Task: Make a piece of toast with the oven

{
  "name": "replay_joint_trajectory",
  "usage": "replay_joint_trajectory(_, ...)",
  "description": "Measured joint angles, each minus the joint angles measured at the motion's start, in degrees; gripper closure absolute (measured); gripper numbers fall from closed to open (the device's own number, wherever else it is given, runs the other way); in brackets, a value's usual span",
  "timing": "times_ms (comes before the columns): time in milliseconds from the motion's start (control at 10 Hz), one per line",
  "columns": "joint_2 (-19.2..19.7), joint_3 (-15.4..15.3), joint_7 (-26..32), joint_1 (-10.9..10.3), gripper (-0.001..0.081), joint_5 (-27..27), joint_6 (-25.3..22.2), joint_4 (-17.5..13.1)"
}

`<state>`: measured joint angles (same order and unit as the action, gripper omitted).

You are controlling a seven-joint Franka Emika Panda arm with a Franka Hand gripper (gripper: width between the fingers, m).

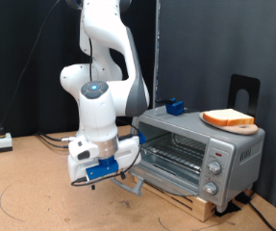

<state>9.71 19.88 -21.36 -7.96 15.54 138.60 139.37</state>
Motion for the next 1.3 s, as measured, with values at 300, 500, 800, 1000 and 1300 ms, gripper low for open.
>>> replay_joint_trajectory(300, 2.9, -0.1, 0.8, 0.0, -0.0004, 0.1, 1.6, -1.2)
replay_joint_trajectory(500, 4.9, -0.3, 0.9, 0.0, -0.0004, 0.1, 3.4, -1.6)
replay_joint_trajectory(800, 8.4, -0.4, 0.8, 0.0, -0.0004, 0.0, 6.6, -1.8)
replay_joint_trajectory(1000, 9.2, 0.2, 0.7, 0.5, -0.0004, 0.1, 7.2, -1.8)
replay_joint_trajectory(1300, 8.7, 0.8, 3.5, 2.9, -0.0004, 1.8, 9.1, -1.9)
